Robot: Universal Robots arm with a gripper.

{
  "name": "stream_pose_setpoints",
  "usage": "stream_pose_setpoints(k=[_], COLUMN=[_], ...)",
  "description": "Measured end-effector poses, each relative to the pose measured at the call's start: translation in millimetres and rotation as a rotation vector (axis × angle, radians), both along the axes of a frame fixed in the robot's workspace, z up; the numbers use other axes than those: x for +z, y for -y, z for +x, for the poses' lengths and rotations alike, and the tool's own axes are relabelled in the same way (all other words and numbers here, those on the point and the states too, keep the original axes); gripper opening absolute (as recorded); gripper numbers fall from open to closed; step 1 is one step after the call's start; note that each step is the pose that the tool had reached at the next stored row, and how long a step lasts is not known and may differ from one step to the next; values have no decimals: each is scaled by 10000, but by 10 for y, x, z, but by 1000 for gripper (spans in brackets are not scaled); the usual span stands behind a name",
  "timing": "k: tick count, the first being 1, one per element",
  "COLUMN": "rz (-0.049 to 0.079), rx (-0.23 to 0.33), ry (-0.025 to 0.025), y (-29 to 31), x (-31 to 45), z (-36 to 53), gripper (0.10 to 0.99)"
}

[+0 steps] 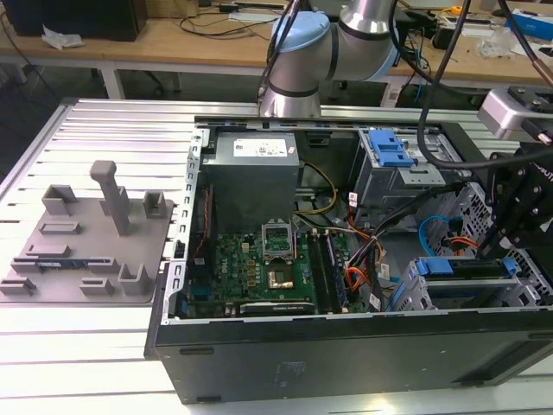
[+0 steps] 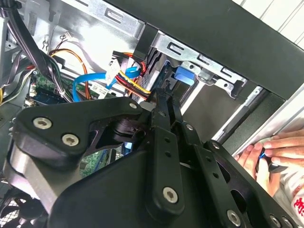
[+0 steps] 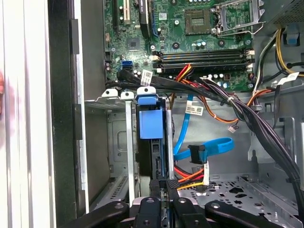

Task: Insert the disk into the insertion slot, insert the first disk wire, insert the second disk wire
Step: 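Insert the first disk wire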

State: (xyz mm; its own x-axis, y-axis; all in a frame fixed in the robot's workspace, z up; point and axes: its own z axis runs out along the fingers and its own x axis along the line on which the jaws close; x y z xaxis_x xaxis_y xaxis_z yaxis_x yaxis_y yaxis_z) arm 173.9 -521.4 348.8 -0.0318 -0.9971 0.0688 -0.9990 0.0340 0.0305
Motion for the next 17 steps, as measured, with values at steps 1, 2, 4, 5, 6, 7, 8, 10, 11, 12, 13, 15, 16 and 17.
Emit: stream_pose_setpoints(k=[1, 2, 4, 5, 6, 7, 8, 10, 11, 12, 13, 15, 16, 17], rz=[-1, -1, -1, -1, -1, -1, -1, -1, -1, -1, 0, -1, -1, -1], rx=[-1, 0, -1, 0, 0, 0, 0, 0, 0, 0, 0, 0, -1, 0], ry=[0, 0, 0, 0, 0, 0, 0, 0, 0, 0, 0, 0, 0, 0], y=[0, 0, 0, 0, 0, 0, 0, 0, 0, 0, 0, 0, 0, 0], x=[-2, -5, -12, -16, -18, -22, -23, -30, -33, -35, -38, -46, -50, -52], z=[0, 0, 0, 0, 0, 0, 0, 0, 0, 0, 0, 0, 0, 0], gripper=[165, 165, 165, 165, 165, 165, 165, 165, 165, 165, 165, 165, 165, 165])
